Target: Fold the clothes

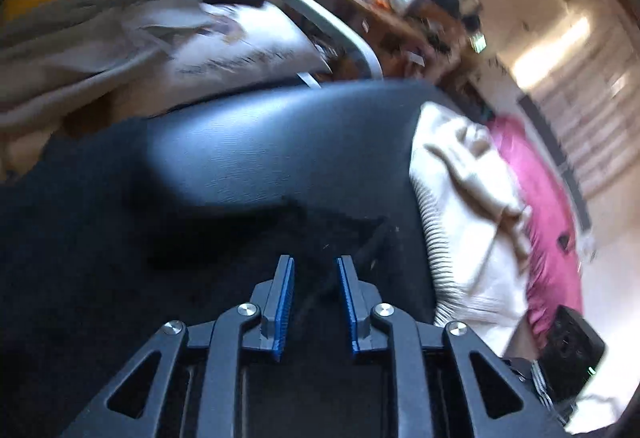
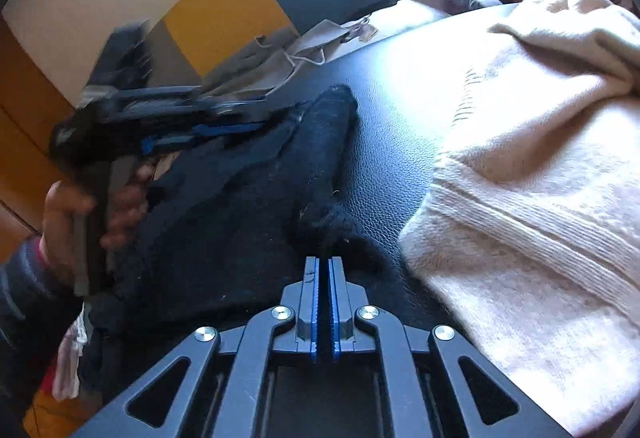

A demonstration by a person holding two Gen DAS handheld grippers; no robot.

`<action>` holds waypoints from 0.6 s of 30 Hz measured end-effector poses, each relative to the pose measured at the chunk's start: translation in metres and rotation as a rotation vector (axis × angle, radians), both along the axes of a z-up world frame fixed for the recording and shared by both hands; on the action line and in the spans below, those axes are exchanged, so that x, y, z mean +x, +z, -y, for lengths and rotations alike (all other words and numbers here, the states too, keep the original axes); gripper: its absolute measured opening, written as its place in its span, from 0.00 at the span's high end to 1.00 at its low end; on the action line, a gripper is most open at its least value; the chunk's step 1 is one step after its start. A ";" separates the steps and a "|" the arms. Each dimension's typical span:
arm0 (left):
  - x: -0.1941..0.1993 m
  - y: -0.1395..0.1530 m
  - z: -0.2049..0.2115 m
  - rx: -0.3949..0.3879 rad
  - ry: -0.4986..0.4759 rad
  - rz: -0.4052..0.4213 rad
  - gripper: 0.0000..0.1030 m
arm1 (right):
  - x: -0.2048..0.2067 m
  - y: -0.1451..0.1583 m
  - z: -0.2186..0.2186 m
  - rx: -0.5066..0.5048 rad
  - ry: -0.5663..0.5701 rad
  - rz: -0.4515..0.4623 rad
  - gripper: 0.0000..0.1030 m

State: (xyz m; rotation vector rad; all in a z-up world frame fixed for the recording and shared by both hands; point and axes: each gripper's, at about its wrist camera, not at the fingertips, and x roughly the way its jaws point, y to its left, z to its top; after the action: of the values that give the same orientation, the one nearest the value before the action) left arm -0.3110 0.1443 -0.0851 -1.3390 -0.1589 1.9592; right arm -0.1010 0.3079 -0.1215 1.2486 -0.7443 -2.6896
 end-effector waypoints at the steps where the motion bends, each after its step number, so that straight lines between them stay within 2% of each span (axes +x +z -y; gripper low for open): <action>1: 0.004 0.007 0.021 0.024 0.036 0.000 0.79 | 0.008 0.004 -0.001 0.001 -0.002 -0.018 0.90; 3: 0.020 0.022 0.075 0.058 0.123 -0.015 0.79 | 0.018 0.014 0.003 0.024 0.009 -0.054 0.81; 4: 0.031 0.028 0.105 0.067 0.176 -0.028 0.78 | 0.022 0.019 0.007 0.040 0.018 -0.072 0.73; 5: 0.041 0.033 0.136 0.064 0.231 -0.043 0.78 | 0.025 0.022 0.012 0.055 0.032 -0.085 0.64; 7: 0.065 0.037 0.201 0.030 0.343 -0.056 0.76 | 0.027 0.023 0.027 0.077 0.079 -0.088 0.56; 10: 0.099 0.028 0.278 -0.021 0.483 -0.028 0.73 | 0.029 0.012 0.052 0.109 0.135 -0.052 0.55; 13: 0.126 0.010 0.321 -0.020 0.538 0.023 0.70 | 0.028 -0.002 0.072 0.135 0.152 -0.025 0.54; 15: 0.136 -0.001 0.333 -0.015 0.545 0.037 0.69 | 0.032 -0.005 0.083 0.193 0.157 -0.050 0.47; 17: 0.139 -0.010 0.334 -0.024 0.536 0.040 0.67 | 0.030 -0.006 0.092 0.221 0.177 -0.054 0.35; 18: 0.137 -0.015 0.332 -0.038 0.534 0.040 0.66 | 0.027 -0.006 0.095 0.234 0.187 -0.050 0.33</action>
State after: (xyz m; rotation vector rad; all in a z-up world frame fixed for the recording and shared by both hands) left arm -0.1742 -0.1879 -0.0999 -1.4666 -0.5493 2.3783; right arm -0.0744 0.2127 -0.1279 1.2221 -0.2957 -2.6989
